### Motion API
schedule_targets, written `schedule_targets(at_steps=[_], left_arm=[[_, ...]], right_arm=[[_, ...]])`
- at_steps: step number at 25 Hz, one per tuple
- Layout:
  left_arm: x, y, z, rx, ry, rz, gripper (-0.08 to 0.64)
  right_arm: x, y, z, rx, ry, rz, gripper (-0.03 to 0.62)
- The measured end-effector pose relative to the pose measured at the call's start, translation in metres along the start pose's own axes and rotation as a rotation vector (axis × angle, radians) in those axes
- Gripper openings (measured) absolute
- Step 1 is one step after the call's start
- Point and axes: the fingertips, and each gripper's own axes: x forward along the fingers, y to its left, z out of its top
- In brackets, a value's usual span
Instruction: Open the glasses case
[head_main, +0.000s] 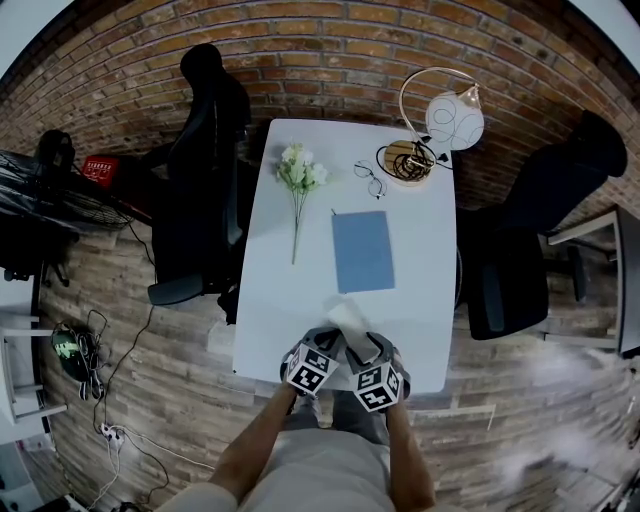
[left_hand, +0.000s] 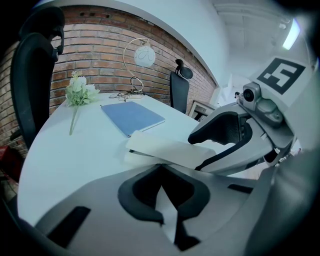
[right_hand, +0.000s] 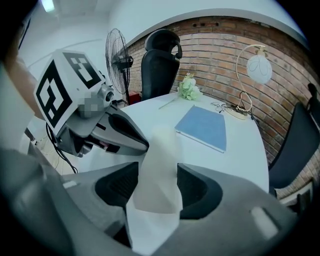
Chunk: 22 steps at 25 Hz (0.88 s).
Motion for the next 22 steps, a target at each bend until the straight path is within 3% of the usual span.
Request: schedule_targets(at_steps=[22], left_arm=[[0.001, 0.0, 0.001, -0.007, -0.007, -0.007, 0.005]], right_arm=[[-0.012, 0.006, 0.006, -0.008, -0.029, 0.0, 0.129]])
